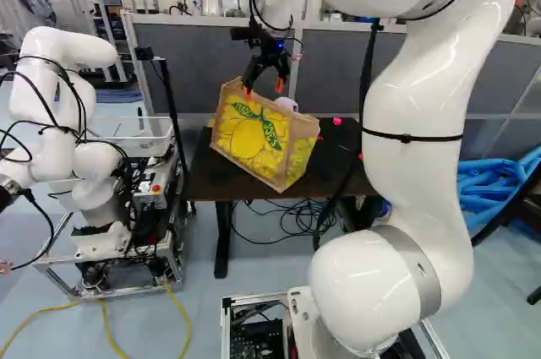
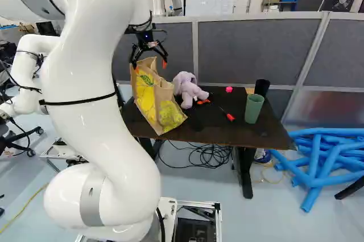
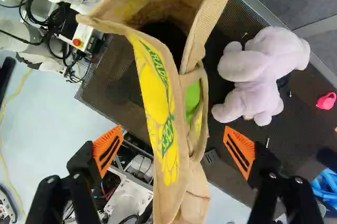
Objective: Pick up the bag on the ground and place it on the table
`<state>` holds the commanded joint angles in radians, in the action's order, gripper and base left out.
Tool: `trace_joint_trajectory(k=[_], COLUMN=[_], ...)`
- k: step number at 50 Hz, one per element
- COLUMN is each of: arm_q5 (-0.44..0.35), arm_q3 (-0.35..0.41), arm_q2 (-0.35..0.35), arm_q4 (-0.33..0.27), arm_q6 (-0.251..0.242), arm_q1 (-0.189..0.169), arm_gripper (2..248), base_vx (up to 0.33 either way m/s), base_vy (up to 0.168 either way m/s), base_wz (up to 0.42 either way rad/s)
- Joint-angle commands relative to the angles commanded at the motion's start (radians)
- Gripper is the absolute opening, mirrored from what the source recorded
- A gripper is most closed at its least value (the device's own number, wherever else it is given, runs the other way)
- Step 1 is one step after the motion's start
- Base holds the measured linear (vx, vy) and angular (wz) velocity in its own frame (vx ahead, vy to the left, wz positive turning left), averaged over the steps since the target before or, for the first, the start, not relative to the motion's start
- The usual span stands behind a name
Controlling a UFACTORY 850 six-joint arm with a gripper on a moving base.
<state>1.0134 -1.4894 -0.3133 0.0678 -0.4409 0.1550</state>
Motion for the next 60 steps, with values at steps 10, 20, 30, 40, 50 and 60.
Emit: trace_joint_trajectory(k=[10, 20, 30, 40, 50, 60], arm_q5=[0.051, 0.099, 0.131, 0.136, 0.136, 0.136], arm_q3=[-0.007, -0.01, -0.015, -0.018, -0.018, -0.018], arm_q2=[0.021, 0.044, 0.067, 0.079, 0.08, 0.08], arm_q4=[0.0, 0.0, 0.0, 0.0, 0.0, 0.0], arm_q6=[0.0, 0.0, 0.0, 0.0, 0.0, 0.0], arm_q1=[0.0, 0.0, 0.0, 0.0, 0.0, 0.0], arm_gripper=[247, 247, 247, 247, 247, 247], base_vx=[0.0, 0.0, 0.0, 0.0, 0.0, 0.0], base_vy=[0.0, 0.0, 0.0, 0.0, 0.0, -0.004], base_wz=[0.0, 0.0, 0.0, 0.0, 0.0, 0.029])
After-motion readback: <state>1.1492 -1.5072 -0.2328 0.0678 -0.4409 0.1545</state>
